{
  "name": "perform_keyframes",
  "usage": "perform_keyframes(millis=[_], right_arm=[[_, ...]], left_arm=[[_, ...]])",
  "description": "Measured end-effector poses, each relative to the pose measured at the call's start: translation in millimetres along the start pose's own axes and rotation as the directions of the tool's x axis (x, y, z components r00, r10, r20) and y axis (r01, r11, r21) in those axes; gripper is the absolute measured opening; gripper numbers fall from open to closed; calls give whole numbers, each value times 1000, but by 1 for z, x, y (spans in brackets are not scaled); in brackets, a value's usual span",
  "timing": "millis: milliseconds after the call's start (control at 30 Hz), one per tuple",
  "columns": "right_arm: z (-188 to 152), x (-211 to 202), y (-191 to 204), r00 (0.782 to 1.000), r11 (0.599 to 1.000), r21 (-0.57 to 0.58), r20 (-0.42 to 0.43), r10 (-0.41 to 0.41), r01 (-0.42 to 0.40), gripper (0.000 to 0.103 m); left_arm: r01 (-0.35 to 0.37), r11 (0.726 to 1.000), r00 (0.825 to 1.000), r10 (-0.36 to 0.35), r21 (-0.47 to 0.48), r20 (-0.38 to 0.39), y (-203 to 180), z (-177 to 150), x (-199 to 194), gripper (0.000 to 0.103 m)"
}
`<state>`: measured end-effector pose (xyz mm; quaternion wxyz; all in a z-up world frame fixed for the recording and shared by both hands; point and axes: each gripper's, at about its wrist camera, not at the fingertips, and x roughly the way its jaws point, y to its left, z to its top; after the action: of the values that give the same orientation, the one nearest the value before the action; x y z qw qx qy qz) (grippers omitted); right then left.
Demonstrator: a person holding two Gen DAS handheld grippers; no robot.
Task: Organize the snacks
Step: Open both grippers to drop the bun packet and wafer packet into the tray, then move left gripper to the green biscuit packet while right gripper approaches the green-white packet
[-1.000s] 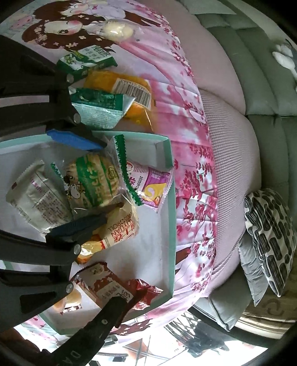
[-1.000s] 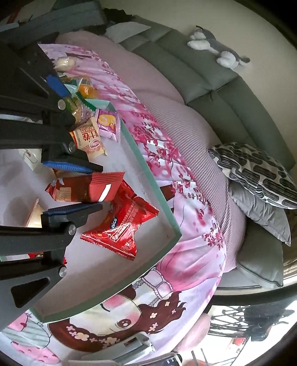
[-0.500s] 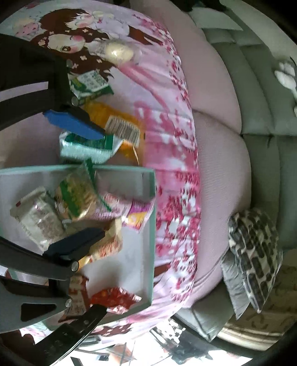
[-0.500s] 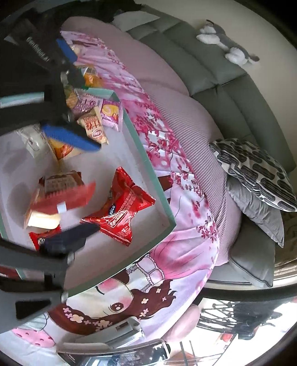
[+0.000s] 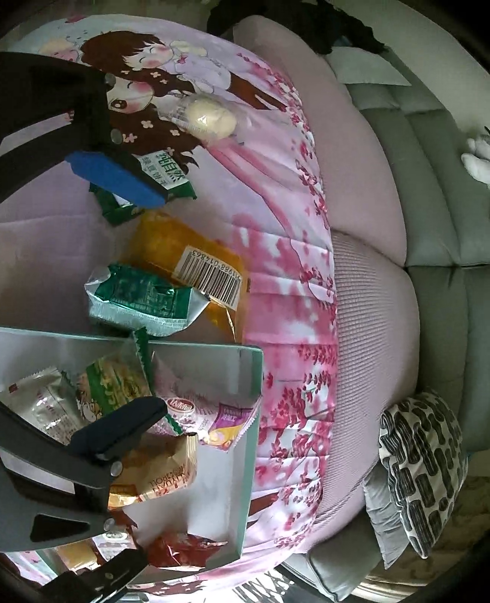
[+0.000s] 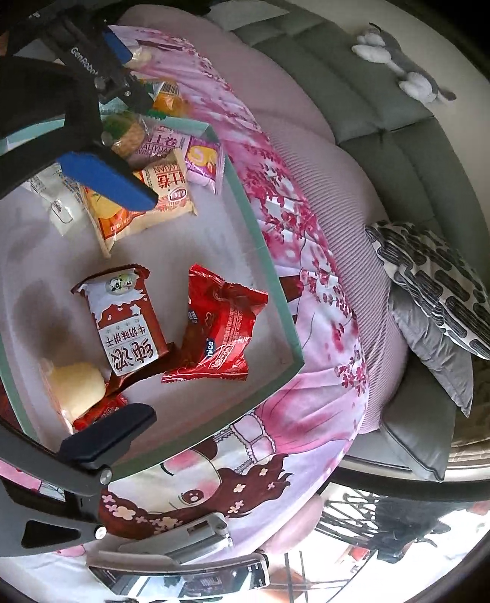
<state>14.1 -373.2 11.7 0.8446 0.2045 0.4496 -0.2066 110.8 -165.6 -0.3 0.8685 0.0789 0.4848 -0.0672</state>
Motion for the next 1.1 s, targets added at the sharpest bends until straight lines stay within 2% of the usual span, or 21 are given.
perform_keyframes(millis=[333,533,833,1100], right_arm=[[1,-5,1,999,1000,0,37,-8,8,103],[2,-13,11,995,1000,-4,92,29,-28,103],[1,-18,39,995,997,-75,102,21,-13,103],[-7,-18,78,993,987,-147,83,85,-73,103]], left_arm=[[3,1000,1000,-3,1,27,7,1,0,100],[-2,999,999,3,-37,41,24,4,-4,100],[-37,993,996,47,-111,81,71,6,-22,100],[-112,978,988,128,-174,84,124,0,-32,100]])
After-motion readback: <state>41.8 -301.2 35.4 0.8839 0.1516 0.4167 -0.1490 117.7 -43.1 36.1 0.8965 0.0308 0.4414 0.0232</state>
